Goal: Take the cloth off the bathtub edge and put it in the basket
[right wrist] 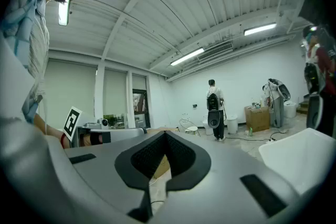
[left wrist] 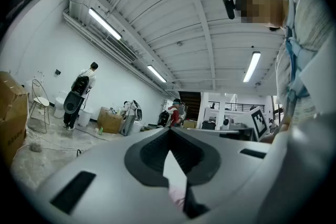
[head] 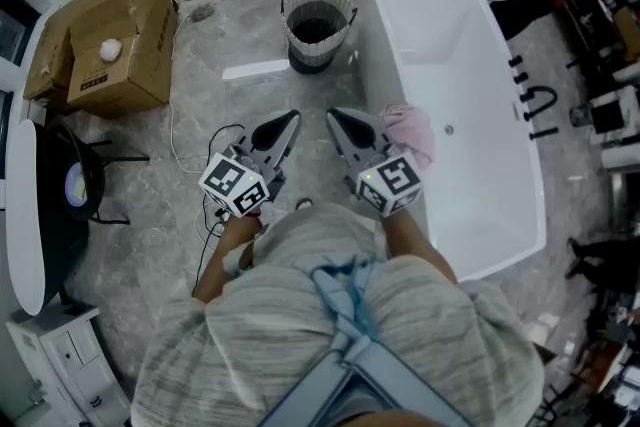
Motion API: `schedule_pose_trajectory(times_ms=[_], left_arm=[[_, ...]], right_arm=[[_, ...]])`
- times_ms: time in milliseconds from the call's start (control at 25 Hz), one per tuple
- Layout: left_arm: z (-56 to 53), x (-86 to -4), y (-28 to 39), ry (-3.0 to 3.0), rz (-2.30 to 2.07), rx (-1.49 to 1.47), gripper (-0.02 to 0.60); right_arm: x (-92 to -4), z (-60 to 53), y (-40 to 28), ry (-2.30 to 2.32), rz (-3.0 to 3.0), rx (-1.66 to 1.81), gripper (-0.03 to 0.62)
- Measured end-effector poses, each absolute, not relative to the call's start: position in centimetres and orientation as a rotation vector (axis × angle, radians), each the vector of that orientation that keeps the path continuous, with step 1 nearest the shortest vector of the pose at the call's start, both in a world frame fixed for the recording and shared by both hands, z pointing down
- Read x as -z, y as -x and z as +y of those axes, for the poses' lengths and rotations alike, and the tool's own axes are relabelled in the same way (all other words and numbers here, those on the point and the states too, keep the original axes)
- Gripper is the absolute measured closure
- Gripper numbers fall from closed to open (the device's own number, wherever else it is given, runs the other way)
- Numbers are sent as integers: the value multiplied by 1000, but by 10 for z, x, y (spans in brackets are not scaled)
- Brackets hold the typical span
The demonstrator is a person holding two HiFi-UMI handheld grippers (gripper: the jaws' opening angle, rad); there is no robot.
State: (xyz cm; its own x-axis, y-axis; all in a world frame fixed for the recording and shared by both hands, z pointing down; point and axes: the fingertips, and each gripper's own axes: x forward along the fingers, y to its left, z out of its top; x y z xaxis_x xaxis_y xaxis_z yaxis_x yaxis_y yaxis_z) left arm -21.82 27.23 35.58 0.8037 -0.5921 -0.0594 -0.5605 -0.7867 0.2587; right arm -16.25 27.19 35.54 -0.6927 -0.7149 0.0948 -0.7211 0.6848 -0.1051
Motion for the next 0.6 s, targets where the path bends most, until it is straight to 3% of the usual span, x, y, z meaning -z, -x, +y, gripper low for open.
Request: schedule_pose_trajectory(times_ms=[600], left_arm=[[261, -360, 224, -2764, -868, 191, 580]], right_arm=[[-353, 267, 178, -1178, -2926, -304, 592]])
